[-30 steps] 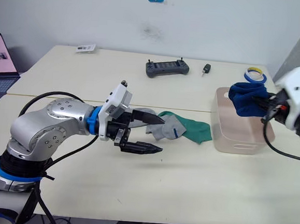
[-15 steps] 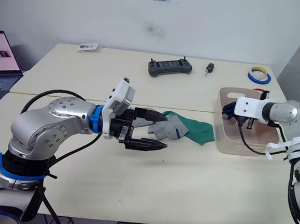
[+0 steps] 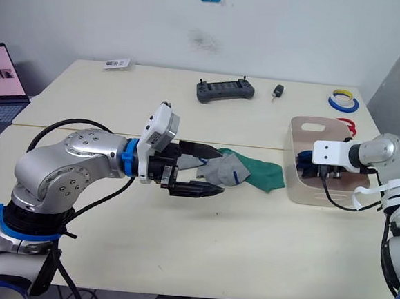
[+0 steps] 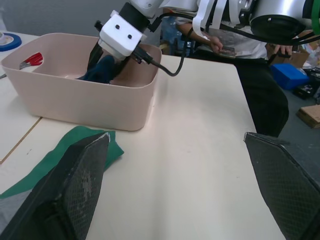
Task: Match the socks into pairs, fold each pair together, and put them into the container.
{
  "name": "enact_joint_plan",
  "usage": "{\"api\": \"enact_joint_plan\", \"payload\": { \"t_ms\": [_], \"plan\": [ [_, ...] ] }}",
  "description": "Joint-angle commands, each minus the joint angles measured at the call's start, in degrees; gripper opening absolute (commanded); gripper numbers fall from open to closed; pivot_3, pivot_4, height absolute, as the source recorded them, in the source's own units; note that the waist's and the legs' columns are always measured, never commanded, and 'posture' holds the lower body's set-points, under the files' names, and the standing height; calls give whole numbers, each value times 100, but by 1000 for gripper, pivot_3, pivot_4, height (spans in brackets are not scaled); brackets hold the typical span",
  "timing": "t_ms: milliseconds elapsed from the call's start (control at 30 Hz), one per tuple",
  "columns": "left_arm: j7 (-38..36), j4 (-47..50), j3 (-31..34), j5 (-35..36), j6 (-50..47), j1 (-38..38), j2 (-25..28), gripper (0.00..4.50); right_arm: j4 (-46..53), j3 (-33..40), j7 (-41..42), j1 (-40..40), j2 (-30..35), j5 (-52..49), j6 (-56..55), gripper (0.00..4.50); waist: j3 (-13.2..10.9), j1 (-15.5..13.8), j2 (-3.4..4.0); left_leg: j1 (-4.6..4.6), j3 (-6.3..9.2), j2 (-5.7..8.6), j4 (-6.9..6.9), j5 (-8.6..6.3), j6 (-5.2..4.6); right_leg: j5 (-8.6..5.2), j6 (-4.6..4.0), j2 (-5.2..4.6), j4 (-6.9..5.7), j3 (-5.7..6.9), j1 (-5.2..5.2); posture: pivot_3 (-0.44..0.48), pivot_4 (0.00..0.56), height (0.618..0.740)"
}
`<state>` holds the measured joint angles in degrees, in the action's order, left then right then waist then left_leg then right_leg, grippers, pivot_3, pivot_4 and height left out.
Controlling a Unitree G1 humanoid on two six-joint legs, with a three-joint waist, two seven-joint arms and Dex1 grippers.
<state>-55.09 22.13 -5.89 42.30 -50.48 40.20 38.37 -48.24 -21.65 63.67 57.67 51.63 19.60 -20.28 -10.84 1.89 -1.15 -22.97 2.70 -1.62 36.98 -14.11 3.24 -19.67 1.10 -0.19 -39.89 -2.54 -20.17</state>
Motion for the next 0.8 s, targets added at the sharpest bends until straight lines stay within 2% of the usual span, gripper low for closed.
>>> {"api": "enact_joint_plan", "payload": {
  "t_ms": [33,133,167,567,800],
  "plan": [
    [17,87,4,-83,155,24,-42,4500,-7,103,416,367,110,0,97,3166,0,0,0,0,-1,1,0,0,0,0,0,0,0,0,0,0,150,740],
    [2,70,-6,-146,181,9,-44,4500,10,151,667,480,121,-51,174,4223,0,2,0,1,-3,-1,0,0,0,0,0,0,0,0,-1,0,150,740],
    [-5,64,-8,-160,193,-1,-36,4500,44,170,798,499,140,-95,191,4453,0,1,0,1,-1,-1,0,0,0,0,0,0,0,0,0,0,150,740],
    [-104,77,17,-317,279,-192,76,4500,774,429,1855,482,766,-418,397,4453,-1,1,3,1,-1,0,1,-1,-1,0,0,-3,-2,1,-1,0,150,740],
    [-143,153,195,-294,377,-370,216,4500,1581,959,1804,245,1093,-872,803,4453,-1,-2,3,1,0,0,1,-3,-5,0,0,-3,-3,1,-1,0,150,740]
  ]
}}
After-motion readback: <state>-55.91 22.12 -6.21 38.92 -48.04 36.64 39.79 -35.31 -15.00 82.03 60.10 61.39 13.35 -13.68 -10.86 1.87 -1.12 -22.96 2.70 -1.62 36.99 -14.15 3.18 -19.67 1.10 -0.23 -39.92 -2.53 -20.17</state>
